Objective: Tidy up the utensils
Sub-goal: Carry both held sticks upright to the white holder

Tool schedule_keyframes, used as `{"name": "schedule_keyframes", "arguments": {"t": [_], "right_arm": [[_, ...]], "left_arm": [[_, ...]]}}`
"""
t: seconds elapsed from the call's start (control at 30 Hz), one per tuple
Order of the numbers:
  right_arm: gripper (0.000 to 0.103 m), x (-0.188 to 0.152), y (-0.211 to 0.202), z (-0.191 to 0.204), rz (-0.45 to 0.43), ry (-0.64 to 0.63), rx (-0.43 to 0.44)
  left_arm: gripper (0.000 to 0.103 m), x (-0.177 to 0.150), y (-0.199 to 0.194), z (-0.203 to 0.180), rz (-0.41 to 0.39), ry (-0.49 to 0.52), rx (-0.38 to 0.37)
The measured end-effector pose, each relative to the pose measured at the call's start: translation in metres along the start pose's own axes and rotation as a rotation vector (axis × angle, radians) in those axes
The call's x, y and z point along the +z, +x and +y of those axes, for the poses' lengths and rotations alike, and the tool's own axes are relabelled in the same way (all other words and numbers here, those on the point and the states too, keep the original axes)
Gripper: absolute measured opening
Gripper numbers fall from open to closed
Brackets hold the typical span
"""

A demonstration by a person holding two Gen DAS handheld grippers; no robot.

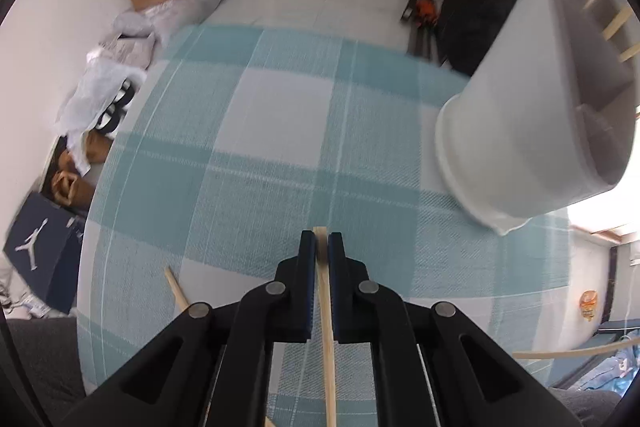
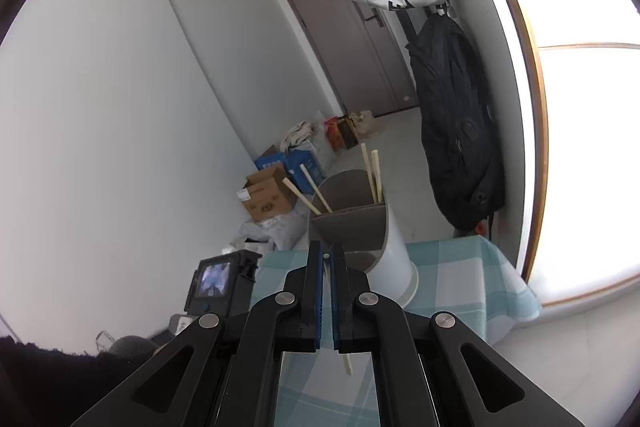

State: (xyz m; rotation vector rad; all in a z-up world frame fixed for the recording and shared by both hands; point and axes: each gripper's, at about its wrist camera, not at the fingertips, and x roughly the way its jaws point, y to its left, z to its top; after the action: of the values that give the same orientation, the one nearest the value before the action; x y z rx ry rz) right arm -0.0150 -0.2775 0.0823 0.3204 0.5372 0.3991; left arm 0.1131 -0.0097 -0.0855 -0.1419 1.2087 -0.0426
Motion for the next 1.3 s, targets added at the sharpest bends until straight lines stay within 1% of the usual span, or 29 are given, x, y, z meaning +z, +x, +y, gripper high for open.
{"name": "schedule_keyframes", "arguments": {"t": [0.17, 0.23, 0.37, 0.5, 0.57, 0.67, 0.87, 1.0, 1.07, 1.13, 1.23, 1.3], "right_arm": [[0.003, -0.003, 0.010, 0.007, 0.020, -0.013, -0.012], [0.003, -0.005, 0.014, 0.010, 0.024, -0.017, -0.010], [0.003, -0.007, 0.022, 0.017, 0.041, -0.032, -0.008], [0.003, -0.006, 0.027, 0.024, 0.047, -0.045, -0.012], [0.003, -0.005, 0.027, 0.027, 0.043, -0.054, -0.016], [0.002, -0.002, 0.028, 0.033, 0.034, -0.067, -0.027], [0.002, 0.002, 0.032, 0.042, 0.026, -0.078, -0.045], [0.002, 0.010, 0.029, 0.047, 0.012, -0.077, -0.045], [0.002, 0.017, 0.026, 0.051, 0.001, -0.081, -0.044], [0.002, 0.027, 0.021, 0.055, -0.018, -0.091, -0.046], [0.002, 0.046, 0.011, 0.060, -0.049, -0.105, -0.047], [0.002, 0.062, 0.006, 0.061, -0.070, -0.110, -0.049]], "left_arm": [[0.002, 0.003, -0.030, 0.009, -0.142, 0.008, -0.078], [0.002, 0.003, -0.046, 0.014, -0.211, 0.013, -0.113], [0.002, -0.005, -0.080, 0.008, -0.356, 0.077, -0.176], [0.002, -0.010, -0.102, -0.001, -0.454, 0.168, -0.229], [0.002, -0.008, -0.109, 0.000, -0.475, 0.197, -0.263], [0.002, -0.005, -0.118, -0.003, -0.489, 0.227, -0.284], [0.002, -0.002, -0.132, -0.010, -0.513, 0.294, -0.285], [0.002, -0.002, -0.148, -0.015, -0.523, 0.320, -0.292], [0.002, 0.002, -0.155, -0.020, -0.511, 0.330, -0.270], [0.002, 0.007, -0.164, -0.024, -0.503, 0.336, -0.266], [0.002, 0.015, -0.181, -0.029, -0.506, 0.339, -0.282], [0.002, 0.022, -0.194, -0.032, -0.509, 0.334, -0.309]]}}
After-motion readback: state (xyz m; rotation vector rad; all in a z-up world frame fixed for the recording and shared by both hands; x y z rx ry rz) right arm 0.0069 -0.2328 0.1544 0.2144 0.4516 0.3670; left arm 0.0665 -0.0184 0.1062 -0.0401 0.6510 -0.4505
